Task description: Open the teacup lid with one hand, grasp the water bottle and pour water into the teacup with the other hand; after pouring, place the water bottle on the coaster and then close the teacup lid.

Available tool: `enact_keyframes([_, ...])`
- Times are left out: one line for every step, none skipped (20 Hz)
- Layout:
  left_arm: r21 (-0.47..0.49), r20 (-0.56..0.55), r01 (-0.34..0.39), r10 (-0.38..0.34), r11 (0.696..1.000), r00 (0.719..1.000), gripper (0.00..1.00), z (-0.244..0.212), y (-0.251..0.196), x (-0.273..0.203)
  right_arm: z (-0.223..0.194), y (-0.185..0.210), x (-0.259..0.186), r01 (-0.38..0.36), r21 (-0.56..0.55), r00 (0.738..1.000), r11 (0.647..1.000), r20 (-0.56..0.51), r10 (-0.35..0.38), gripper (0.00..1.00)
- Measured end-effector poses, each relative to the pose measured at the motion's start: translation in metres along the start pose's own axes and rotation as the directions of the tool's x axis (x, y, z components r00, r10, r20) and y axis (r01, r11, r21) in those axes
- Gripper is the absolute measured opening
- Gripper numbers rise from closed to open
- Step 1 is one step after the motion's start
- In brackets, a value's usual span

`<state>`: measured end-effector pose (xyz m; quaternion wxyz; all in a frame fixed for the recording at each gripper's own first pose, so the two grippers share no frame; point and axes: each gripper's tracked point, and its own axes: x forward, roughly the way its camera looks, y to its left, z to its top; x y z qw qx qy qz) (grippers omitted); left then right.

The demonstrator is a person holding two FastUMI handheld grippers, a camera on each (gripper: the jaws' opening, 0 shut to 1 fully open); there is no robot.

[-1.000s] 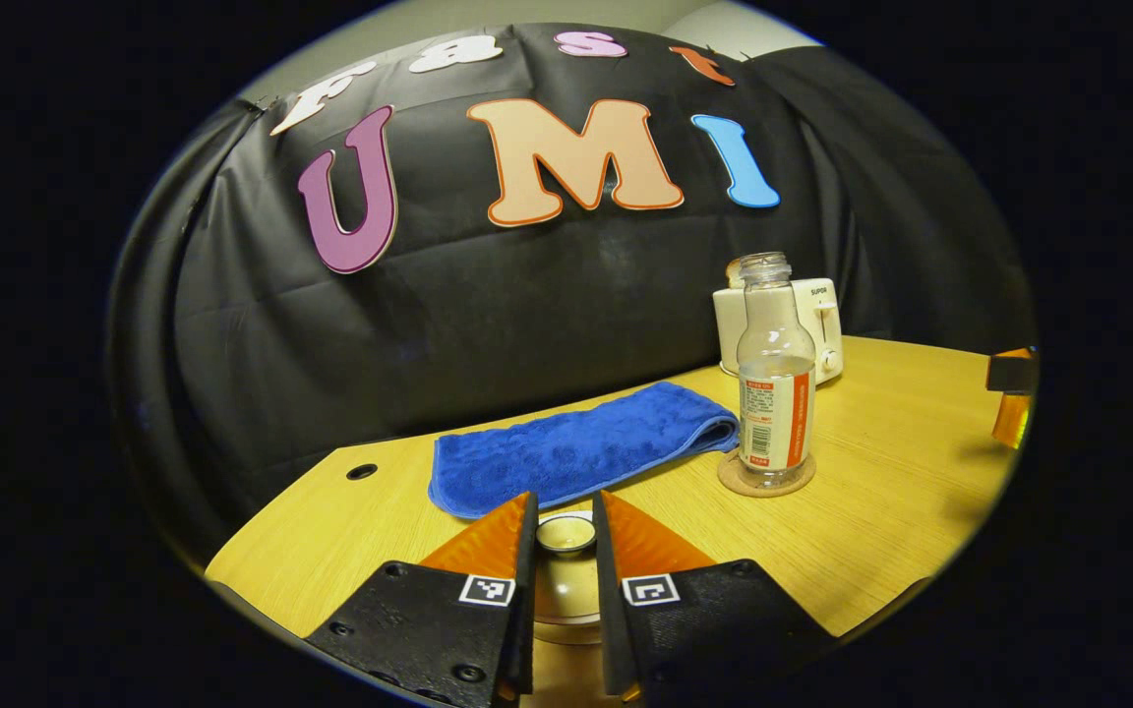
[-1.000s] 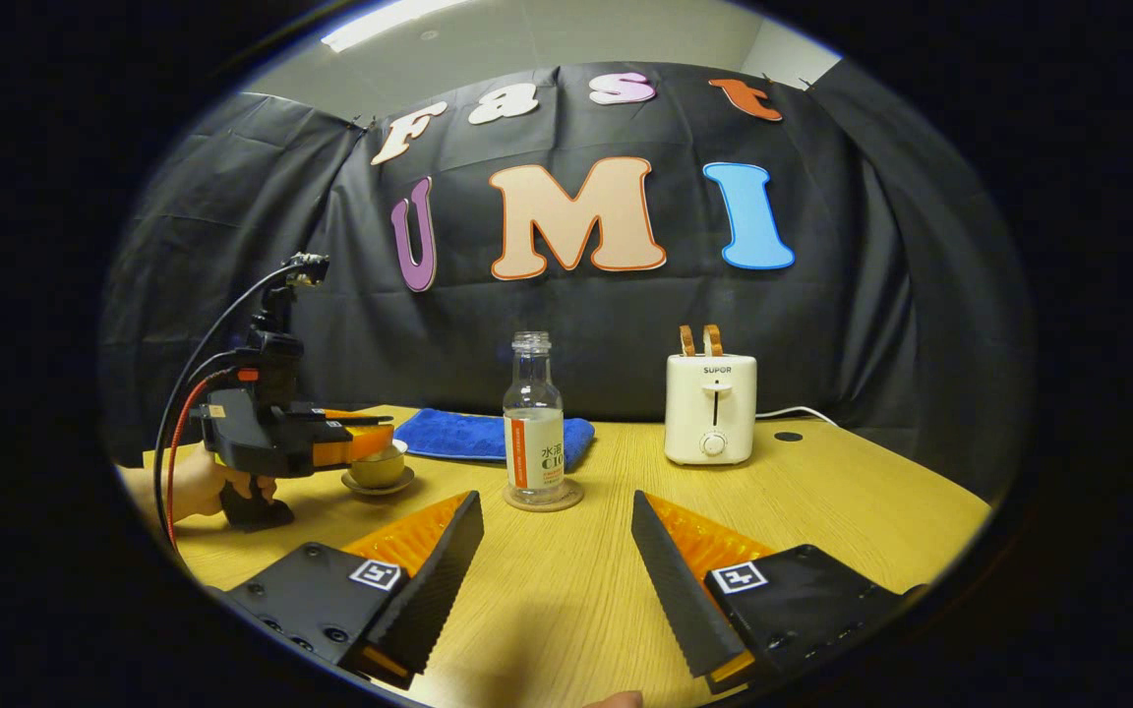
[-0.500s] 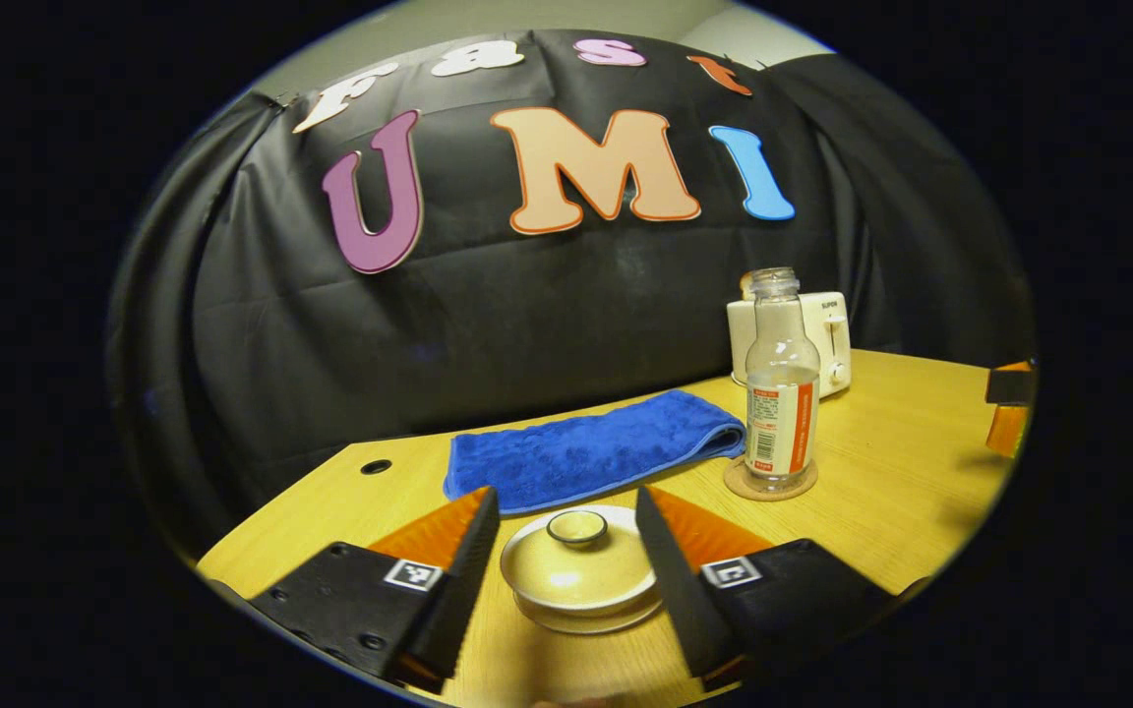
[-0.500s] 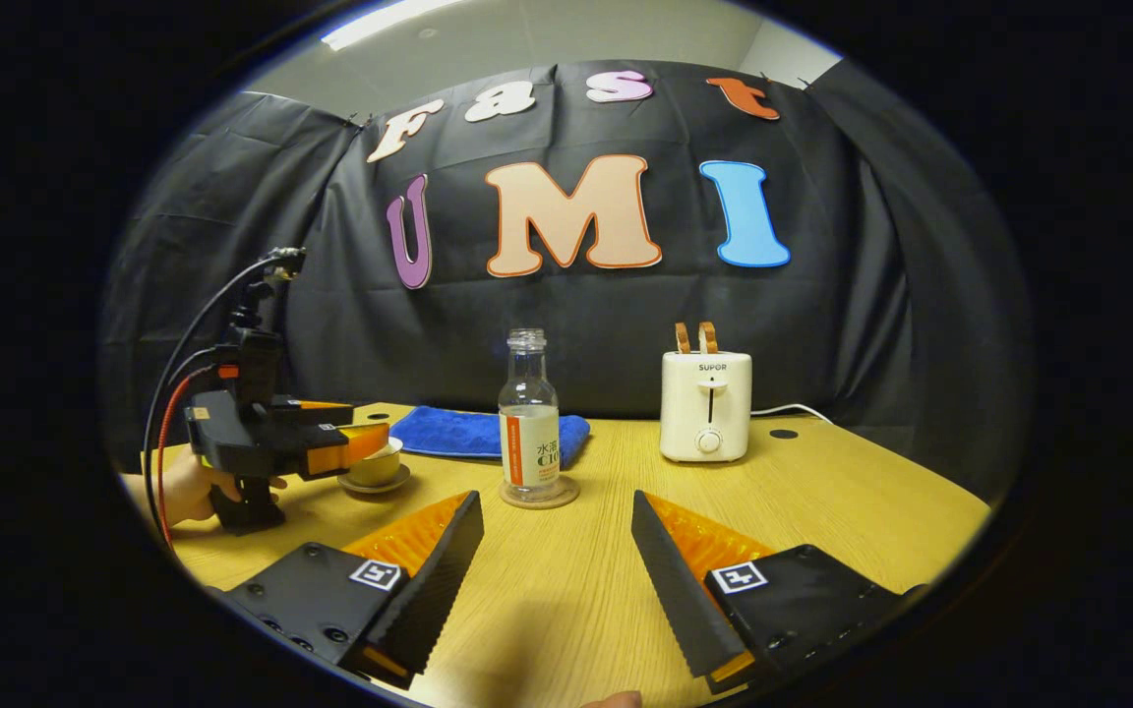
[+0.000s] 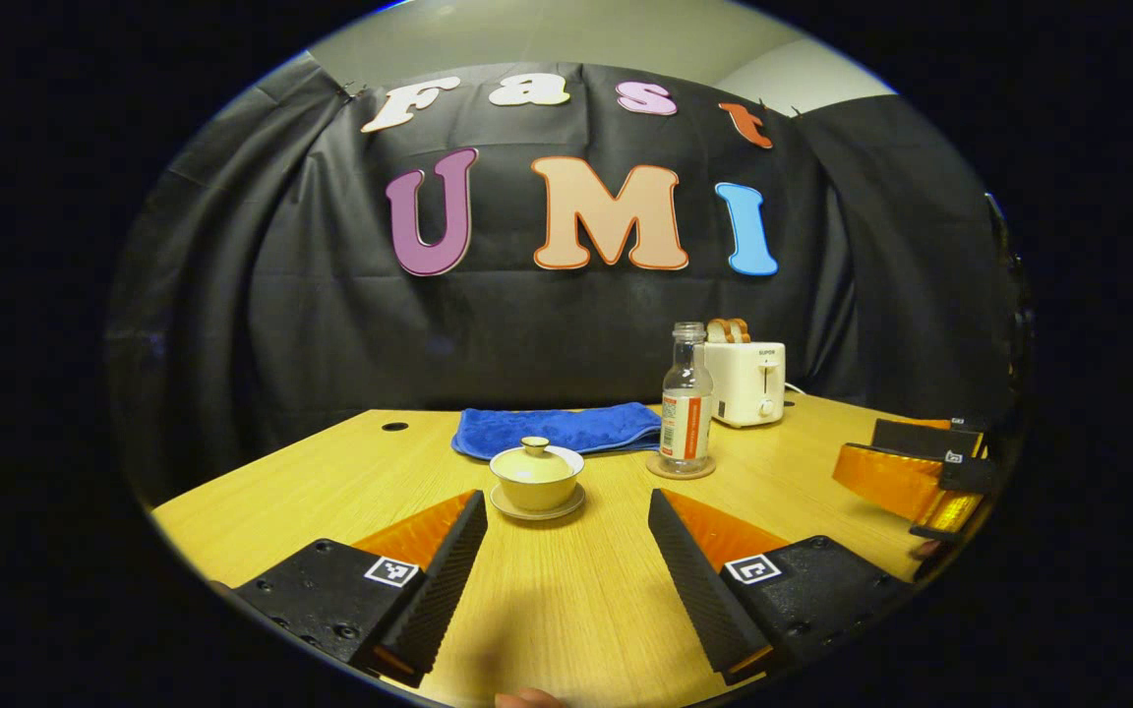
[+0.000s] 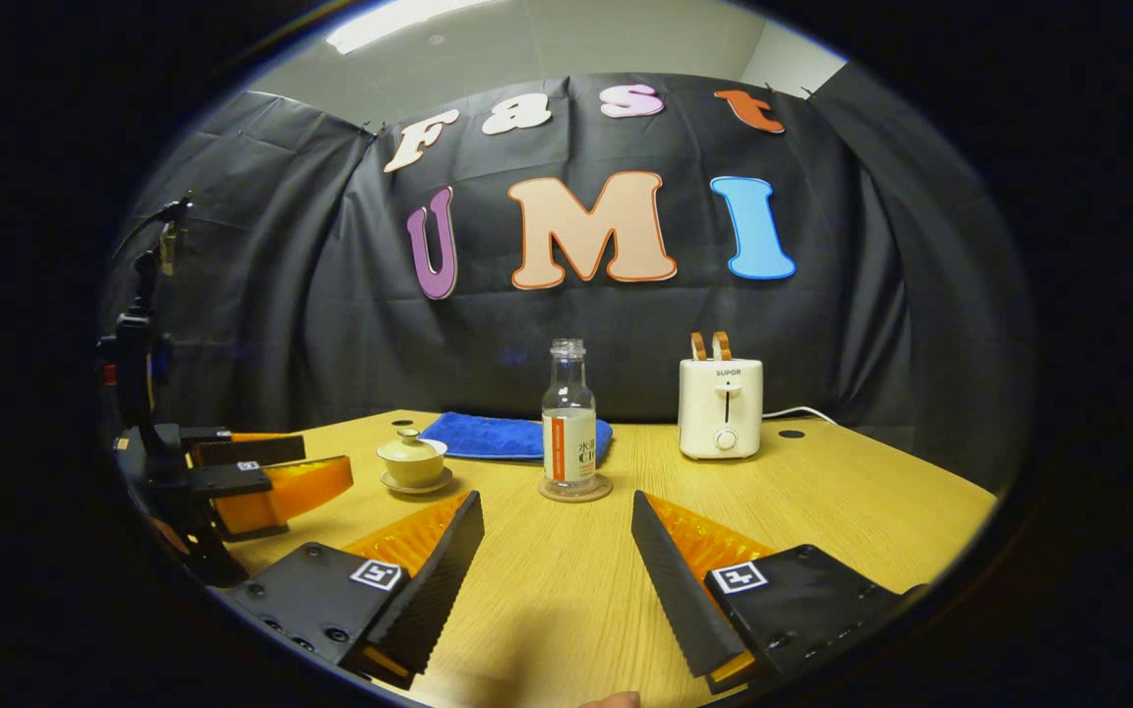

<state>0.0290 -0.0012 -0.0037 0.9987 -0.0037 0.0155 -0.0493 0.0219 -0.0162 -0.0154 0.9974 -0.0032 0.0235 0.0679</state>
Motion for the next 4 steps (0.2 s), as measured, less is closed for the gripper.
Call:
enact_keyframes([0.003,0.009,-0.007,0.007,1.0,1.0,0.97,0.0,-0.001,-0.007,-0.002,0.002,-0.003,0.002,0.001,1.0,1.0,0.001,-0.002,0.97])
enact_keyframes([0.0,0.011,-0.01,0.01,1.0,1.0,0.96,0.0,-0.003,-0.011,-0.002,0.003,-0.006,0.002,0.002,1.0,1.0,-0.002,-0.002,0.91])
enact_keyframes([0.004,0.015,-0.011,0.011,1.0,1.0,0.96,0.0,-0.006,-0.015,-0.003,0.004,-0.009,0.003,0.001,1.0,1.0,-0.005,-0.003,0.91])
enact_keyframes([0.007,0.013,-0.02,0.02,1.0,1.0,0.96,0.0,-0.006,-0.016,-0.003,0.009,-0.018,0.008,0.002,1.0,1.0,-0.003,-0.008,0.91])
